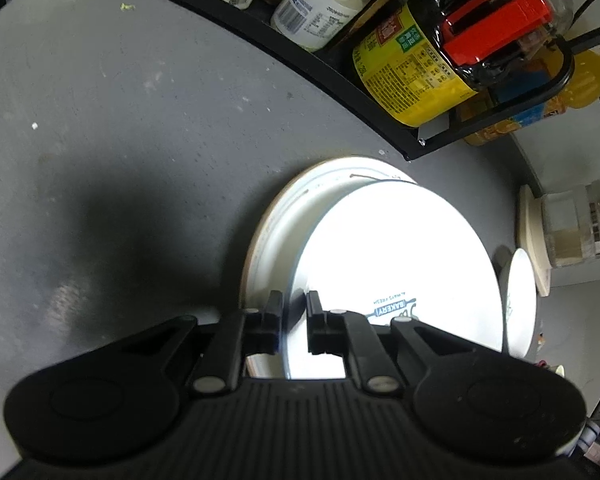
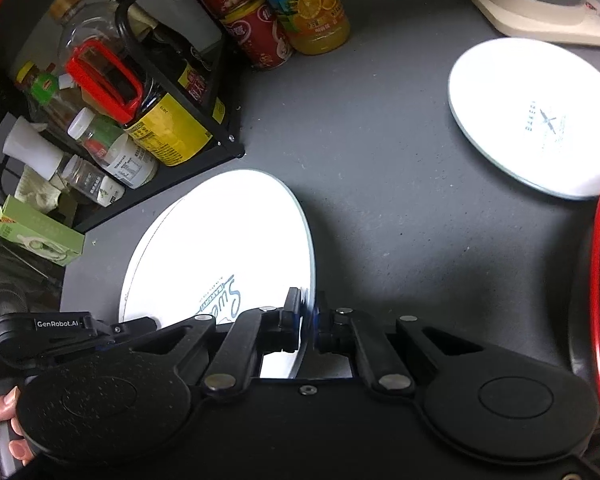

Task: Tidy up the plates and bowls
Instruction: 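Lower the 'Sweet' plate onto the gold-rimmed plate and open both grippers, then move both tools over to the white 'BAKERY' plate, then close both grippers on the rim of the 'BAKERY' plate, then lift the 'BAKERY' plate with both grippers toward the plate stack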

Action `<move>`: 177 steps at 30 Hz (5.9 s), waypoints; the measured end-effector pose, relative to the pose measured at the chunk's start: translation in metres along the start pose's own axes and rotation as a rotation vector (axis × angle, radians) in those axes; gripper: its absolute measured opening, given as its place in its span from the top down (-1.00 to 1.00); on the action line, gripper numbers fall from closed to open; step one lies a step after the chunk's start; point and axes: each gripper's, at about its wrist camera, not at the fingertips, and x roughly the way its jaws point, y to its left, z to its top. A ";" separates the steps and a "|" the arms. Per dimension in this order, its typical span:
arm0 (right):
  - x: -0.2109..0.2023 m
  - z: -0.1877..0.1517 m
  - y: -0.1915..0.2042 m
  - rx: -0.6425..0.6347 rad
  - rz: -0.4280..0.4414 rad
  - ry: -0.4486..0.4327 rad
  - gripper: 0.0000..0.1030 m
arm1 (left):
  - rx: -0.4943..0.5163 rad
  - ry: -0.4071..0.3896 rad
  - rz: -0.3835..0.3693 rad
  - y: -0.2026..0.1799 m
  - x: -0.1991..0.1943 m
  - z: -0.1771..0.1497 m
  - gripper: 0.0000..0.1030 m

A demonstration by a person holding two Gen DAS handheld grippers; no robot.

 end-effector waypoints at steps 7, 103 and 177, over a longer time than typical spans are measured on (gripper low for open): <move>-0.001 0.000 0.000 -0.007 -0.004 -0.003 0.89 | -0.006 -0.048 0.029 -0.001 -0.024 0.010 0.80; -0.111 0.107 -0.118 -0.135 -0.104 -0.069 -1.00 | 0.319 0.013 0.090 -0.238 0.023 -0.003 -0.95; -0.030 0.175 -0.221 -0.064 0.002 0.138 0.83 | -0.012 0.053 -0.085 -0.253 0.138 -0.007 0.88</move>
